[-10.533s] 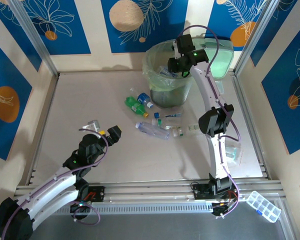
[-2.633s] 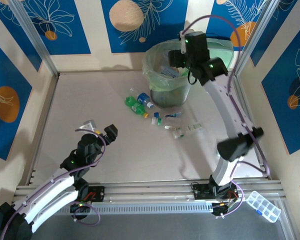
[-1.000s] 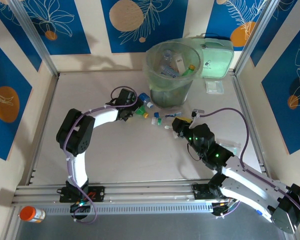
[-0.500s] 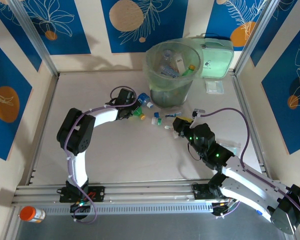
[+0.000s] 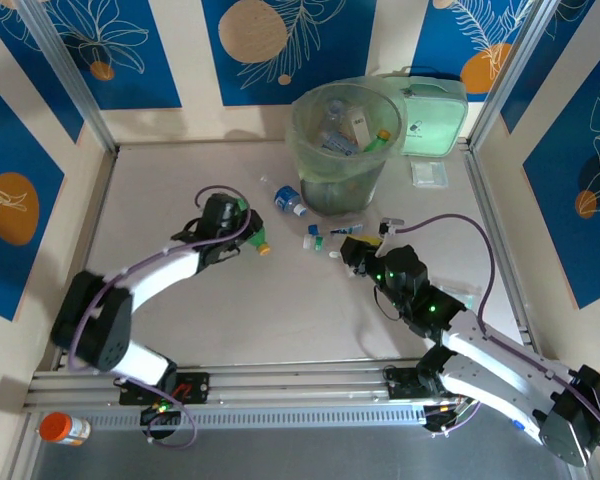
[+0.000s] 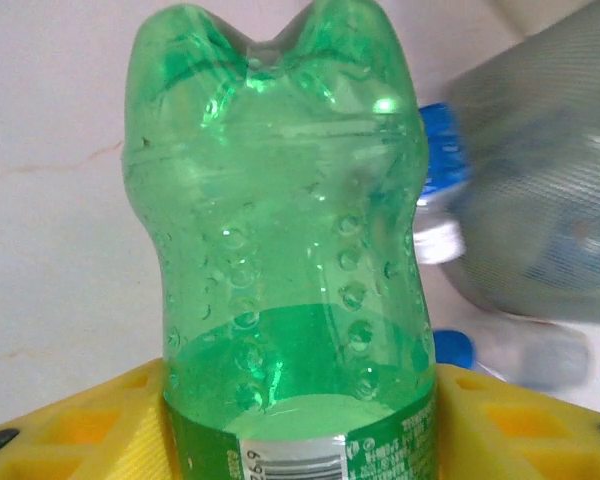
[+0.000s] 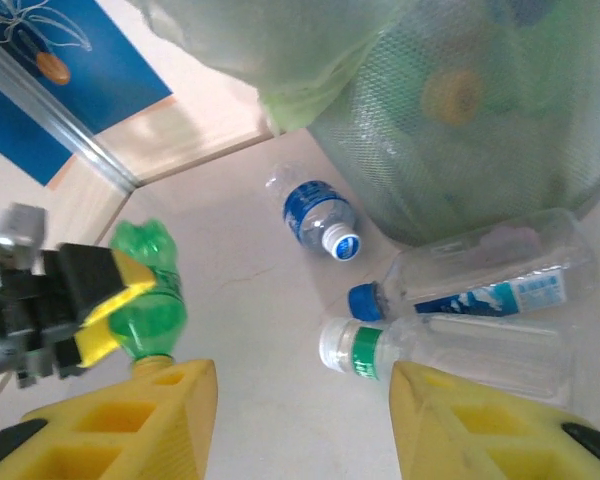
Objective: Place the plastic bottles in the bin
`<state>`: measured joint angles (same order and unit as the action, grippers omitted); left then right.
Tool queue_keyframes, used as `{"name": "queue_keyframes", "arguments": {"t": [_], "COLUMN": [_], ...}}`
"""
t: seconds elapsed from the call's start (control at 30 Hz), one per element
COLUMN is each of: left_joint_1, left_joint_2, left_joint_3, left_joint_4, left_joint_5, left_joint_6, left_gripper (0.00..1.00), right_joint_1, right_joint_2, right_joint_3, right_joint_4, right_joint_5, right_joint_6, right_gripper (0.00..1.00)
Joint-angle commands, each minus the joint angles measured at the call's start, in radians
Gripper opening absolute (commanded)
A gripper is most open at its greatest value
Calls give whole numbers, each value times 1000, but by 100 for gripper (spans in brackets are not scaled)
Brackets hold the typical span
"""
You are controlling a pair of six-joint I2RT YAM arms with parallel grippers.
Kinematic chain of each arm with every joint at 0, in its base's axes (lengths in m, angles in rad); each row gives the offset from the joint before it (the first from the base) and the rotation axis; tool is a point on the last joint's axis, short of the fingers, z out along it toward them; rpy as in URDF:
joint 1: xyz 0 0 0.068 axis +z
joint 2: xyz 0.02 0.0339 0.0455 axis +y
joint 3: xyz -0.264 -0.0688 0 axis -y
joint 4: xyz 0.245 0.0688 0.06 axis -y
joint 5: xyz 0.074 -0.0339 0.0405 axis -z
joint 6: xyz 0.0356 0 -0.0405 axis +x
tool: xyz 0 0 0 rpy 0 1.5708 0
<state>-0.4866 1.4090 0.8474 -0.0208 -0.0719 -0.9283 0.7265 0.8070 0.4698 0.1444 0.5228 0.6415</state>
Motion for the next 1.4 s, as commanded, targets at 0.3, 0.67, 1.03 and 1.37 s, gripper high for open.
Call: {"name": "queue_keyframes", "arguments": {"t": [0.3, 0.67, 1.03, 1.37], "left_joint_1": [-220, -305, -327, -360], "left_joint_2": [-437, -295, -272, -235], "left_joint_3": [-383, -406, -418, -411], "left_joint_4": [358, 570, 662, 723], "left_joint_5": [120, 203, 291, 380], "left_joint_6": [480, 554, 580, 598], "left_gripper": [48, 45, 44, 44], "right_joint_1": [40, 34, 26, -35], "right_joint_2": [118, 71, 164, 247], "right_joint_3": [24, -6, 57, 45], "right_joint_4": [198, 260, 226, 342], "right_joint_5": [-323, -415, -558, -731], "right_joint_6": [-176, -182, -144, 22], "right_gripper": [58, 82, 99, 92]}}
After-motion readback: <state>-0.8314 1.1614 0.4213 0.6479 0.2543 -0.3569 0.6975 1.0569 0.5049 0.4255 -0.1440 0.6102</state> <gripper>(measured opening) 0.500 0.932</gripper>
